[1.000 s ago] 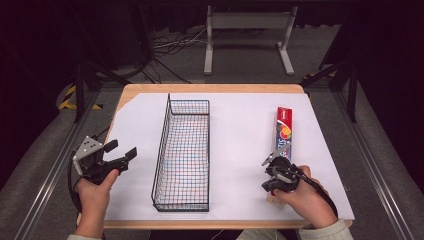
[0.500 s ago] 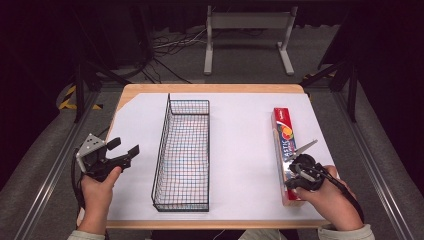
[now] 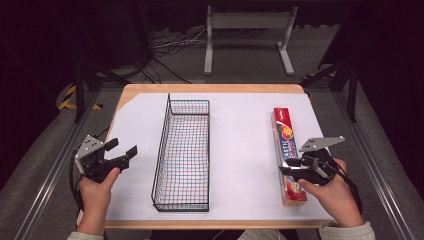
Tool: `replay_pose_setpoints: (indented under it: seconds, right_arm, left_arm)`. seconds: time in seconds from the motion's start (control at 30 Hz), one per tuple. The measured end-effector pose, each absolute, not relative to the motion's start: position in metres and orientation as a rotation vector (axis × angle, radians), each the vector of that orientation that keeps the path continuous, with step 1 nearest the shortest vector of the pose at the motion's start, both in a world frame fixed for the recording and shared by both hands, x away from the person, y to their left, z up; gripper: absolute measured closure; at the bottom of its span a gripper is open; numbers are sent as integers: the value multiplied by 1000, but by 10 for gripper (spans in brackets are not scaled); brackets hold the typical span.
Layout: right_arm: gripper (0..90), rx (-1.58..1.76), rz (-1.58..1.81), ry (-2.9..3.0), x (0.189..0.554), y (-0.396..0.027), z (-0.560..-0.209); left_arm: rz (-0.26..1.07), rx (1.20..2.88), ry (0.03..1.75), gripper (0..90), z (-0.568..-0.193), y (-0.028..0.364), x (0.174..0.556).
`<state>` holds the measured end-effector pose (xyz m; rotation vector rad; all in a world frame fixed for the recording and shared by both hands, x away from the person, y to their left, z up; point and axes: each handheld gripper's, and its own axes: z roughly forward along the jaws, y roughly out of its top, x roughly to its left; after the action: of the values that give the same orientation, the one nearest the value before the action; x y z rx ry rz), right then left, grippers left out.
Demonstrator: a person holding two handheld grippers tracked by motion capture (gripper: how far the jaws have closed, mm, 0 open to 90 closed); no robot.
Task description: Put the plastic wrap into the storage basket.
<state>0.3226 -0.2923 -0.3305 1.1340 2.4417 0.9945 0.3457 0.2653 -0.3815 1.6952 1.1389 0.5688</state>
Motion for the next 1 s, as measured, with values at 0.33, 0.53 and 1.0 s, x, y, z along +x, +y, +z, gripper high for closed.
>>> replay_pose_setpoints:
  seconds: [0.33, 0.53, 1.0]
  right_arm:
    - [366, 1167, 1322, 2179, 322, -309, -321]
    - [283, 1160, 1357, 2043, 321, -317, -316]
    - [361, 1245, 1072, 1941, 350, -312, -317]
  left_arm:
    - [581, 1664, 1164, 236, -383, 275, 340]
    - [608, 1668, 1168, 236, -381, 279, 342]
    - [650, 1737, 1205, 236, -404, 274, 339]
